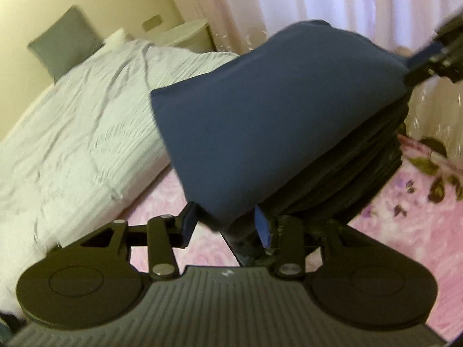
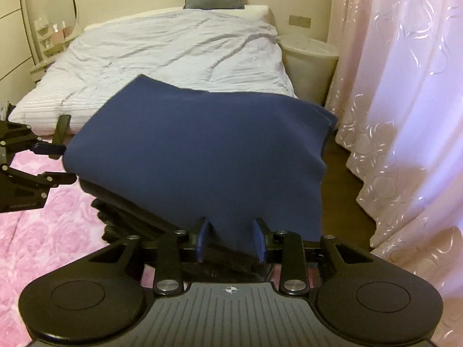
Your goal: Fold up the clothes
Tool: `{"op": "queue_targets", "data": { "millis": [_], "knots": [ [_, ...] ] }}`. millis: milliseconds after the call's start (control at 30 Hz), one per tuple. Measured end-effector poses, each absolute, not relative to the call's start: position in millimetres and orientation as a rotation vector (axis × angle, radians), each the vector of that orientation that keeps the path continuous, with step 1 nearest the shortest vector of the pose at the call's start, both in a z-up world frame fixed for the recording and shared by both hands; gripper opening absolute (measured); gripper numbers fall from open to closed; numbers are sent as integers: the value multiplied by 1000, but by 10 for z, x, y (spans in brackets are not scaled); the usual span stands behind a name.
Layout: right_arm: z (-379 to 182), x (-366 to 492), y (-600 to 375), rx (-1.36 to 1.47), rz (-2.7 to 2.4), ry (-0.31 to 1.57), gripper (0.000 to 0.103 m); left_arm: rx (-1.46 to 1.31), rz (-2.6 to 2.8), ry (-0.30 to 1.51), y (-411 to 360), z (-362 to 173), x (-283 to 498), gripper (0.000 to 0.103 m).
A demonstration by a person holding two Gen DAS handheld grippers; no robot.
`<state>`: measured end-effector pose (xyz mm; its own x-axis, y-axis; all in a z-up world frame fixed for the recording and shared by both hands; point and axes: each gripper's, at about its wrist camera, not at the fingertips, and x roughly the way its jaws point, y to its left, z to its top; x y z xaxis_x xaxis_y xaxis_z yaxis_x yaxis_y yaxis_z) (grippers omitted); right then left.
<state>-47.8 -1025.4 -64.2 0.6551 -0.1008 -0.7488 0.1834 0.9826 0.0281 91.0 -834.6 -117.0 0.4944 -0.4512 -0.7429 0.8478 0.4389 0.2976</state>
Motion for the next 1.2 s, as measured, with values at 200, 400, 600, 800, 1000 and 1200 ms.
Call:
{"op": "queue_targets", "data": {
  "millis": [200,400,600,800,1000,1200],
  "knots": [
    [-707,-927,-10015,131,-163,817,78,582,-848,725,-8070,-1045,626,65],
    [-676,-1420,-9704,242,-165,868,81,459,-778,844,-7691,-844,161,99],
    [-492,-1793,-9509,297,-160,841,81,247,-693,937,-7276,-612,-168,102],
    [-223,-1976,-9253,282,-187,806,81,106,-657,905,-6866,-328,-317,102],
    [113,-2158,-8847,253,-281,751,87,172,-790,846,-6670,-92,-495,102],
    [355,-2328,-8416,207,-363,726,95,211,-786,779,-6499,26,-720,102]
  ]
}}
